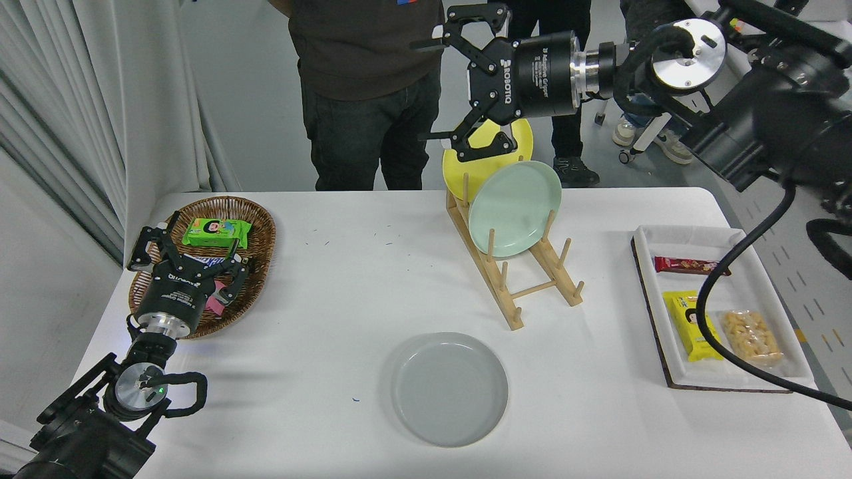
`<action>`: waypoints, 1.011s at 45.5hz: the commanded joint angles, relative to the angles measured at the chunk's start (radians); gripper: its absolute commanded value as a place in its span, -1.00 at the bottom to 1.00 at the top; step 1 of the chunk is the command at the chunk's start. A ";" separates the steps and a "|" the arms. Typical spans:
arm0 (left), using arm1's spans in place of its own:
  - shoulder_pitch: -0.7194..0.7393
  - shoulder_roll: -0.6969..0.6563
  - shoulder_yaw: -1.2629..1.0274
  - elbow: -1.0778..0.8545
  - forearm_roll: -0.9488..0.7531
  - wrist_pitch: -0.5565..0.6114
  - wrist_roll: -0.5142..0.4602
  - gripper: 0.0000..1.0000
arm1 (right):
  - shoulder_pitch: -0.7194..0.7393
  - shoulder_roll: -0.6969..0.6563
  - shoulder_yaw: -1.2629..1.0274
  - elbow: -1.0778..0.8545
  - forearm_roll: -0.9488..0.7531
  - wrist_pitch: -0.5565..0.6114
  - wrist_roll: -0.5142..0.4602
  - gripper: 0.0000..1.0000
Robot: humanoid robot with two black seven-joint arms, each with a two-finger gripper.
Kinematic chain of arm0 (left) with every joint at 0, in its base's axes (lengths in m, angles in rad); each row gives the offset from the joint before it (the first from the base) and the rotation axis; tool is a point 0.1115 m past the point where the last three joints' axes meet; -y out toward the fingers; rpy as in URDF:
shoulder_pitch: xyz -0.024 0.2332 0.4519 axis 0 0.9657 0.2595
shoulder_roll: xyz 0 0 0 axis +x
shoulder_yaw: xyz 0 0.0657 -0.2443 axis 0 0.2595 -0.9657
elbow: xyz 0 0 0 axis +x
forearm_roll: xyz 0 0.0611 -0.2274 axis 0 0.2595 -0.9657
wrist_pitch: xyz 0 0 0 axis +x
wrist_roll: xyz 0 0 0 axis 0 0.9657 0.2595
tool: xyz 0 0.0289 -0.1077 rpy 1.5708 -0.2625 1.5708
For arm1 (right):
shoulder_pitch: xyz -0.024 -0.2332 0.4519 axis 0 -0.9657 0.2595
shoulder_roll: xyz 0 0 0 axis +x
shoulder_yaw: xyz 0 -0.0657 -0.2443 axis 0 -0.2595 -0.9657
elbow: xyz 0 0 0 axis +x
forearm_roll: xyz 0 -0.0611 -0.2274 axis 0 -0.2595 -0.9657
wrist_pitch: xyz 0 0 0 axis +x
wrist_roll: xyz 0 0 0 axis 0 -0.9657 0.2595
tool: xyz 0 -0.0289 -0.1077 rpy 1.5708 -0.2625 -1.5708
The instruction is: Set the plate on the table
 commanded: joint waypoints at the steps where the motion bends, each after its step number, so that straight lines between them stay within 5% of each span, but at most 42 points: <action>1: 0.000 0.000 0.000 0.000 0.000 0.000 0.000 0.96 | -0.060 0.046 0.022 -0.161 -0.157 0.045 0.378 0.99; 5: 0.002 0.000 0.000 0.000 0.000 0.000 0.000 0.96 | -0.062 0.109 0.043 -0.282 -0.243 0.039 0.496 0.99; 26: 0.000 0.000 0.000 0.000 0.000 0.000 0.000 0.96 | -0.188 0.099 0.140 -0.354 -0.242 0.070 0.539 0.98; 46: 0.000 0.000 0.000 0.000 0.000 0.000 0.000 0.96 | -0.441 -0.033 0.155 -0.320 -0.251 0.258 0.539 1.00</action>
